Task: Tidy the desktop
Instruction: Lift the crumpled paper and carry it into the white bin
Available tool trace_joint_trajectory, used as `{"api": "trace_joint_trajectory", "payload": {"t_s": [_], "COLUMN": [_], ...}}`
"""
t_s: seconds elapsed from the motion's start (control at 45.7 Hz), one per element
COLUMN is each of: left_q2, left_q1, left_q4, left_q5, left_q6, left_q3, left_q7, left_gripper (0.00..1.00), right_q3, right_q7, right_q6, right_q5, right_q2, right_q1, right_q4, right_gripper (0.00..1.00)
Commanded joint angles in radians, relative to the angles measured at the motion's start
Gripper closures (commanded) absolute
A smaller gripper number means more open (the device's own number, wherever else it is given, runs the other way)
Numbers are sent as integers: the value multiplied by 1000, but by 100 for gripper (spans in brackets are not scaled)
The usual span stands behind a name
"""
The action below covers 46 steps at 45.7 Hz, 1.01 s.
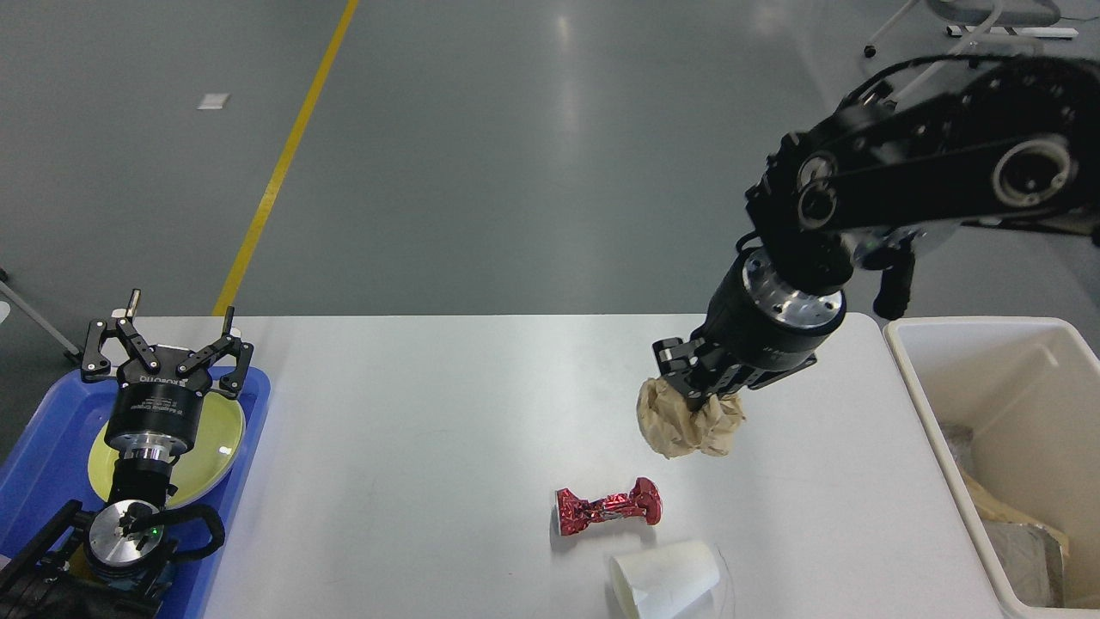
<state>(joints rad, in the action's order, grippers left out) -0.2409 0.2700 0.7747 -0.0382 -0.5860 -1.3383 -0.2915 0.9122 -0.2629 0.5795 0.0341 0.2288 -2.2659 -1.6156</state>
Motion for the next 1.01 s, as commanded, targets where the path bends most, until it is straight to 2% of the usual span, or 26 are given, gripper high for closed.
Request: {"api": "trace_joint_trajectory", "payload": {"t_s": [0.0, 0.219, 0.437, 0.547, 0.678, 0.787, 0.984], "left_q2": [0, 0, 0, 0, 0, 2, 0], "left_q1": [0, 0, 0, 0, 0, 0, 0], "left_q4": [0, 0, 0, 0, 0, 0, 0], "left_q5": [1, 0, 0, 0, 1, 0, 0], "left_q6": [0, 0, 0, 0, 0, 0, 0], "left_q3": [-1, -1, -1, -1, -1, 1, 1], "left_q7": [0, 0, 0, 0, 0, 0, 0], "left_gripper": [4, 4, 4, 4, 4, 4, 4], "right_q3": [201, 464, 493, 527, 547, 518, 297], "right_q7": [1, 8, 8, 8, 8, 8, 10], "right_q6": [-12, -12, -20, -26, -27, -29, -55], "right_q5": [70, 173, 175, 159, 93, -5, -46], "right_q2": [7, 12, 82, 167, 312, 441, 547], "right_q1": [-116, -259, -241, -184, -38, 144, 573], "right_q4": [3, 3, 10, 48, 175, 341, 673], "right_gripper": [100, 100, 100, 100, 100, 100, 100]}}
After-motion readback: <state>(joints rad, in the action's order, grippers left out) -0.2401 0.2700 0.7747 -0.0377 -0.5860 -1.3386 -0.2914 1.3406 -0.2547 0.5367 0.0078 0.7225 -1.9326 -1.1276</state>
